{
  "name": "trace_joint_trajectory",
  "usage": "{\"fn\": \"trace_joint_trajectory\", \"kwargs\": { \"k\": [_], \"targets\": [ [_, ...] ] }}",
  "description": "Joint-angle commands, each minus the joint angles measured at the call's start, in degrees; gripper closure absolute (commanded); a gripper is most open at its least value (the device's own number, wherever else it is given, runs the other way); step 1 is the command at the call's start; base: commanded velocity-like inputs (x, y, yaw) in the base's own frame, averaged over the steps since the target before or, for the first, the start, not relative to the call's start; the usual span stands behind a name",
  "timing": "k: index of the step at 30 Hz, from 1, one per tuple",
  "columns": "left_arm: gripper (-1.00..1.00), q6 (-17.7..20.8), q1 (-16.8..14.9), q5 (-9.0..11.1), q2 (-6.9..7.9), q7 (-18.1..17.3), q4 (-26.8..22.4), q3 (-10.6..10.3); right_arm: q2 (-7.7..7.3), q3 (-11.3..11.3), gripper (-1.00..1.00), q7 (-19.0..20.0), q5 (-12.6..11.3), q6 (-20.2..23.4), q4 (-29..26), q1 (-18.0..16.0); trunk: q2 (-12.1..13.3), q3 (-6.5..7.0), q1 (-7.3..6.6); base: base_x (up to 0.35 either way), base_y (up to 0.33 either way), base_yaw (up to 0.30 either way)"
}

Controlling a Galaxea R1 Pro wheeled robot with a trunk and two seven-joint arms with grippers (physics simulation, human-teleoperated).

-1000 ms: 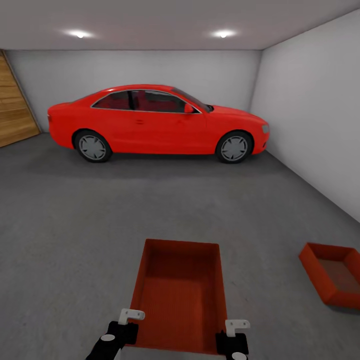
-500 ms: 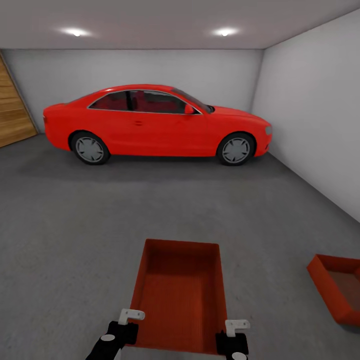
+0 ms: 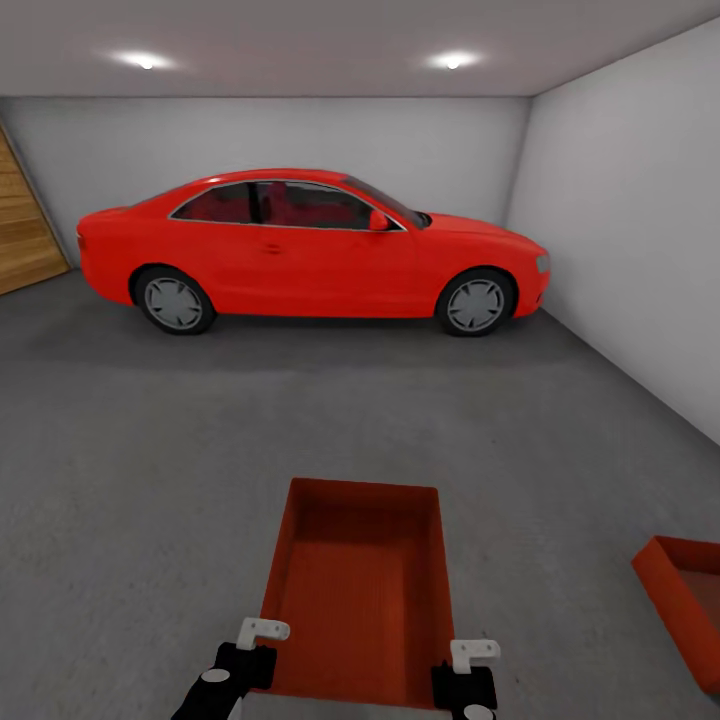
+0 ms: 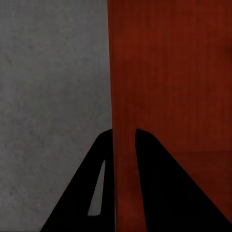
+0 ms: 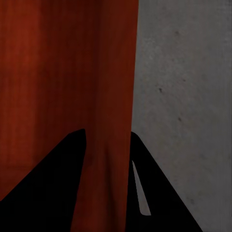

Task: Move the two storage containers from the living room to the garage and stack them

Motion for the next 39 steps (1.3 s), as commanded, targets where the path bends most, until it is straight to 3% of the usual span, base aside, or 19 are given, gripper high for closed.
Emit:
{"fn": "trace_joint_trajectory", "kwargs": {
  "k": [1, 34, 39],
  "targets": [
    [1.0, 0.26, 0.02, -0.04, 0.32, -1.22, 3.02, -0.92, -1.46, -0.14, 1.0, -0.23, 0.19, -0.22, -0.13, -0.38, -0.05, -0.07, 0.04, 0.322, 0.0, 0.0],
    [1.0, 0.51, 0.02, -0.04, 0.32, -1.24, 3.02, -0.91, -1.46, -0.14, 1.0, -0.23, 0.19, -0.22, -0.11, -0.38, -0.05, -0.07, 0.04, 0.32, 0.0, 0.0],
    [1.0, 0.44, 0.03, -0.04, 0.32, -1.23, 3.02, -0.93, -1.46, -0.14, 1.0, -0.23, 0.19, -0.22, -0.16, -0.38, -0.05, -0.07, 0.04, 0.057, 0.0, 0.0]
  ]
}}
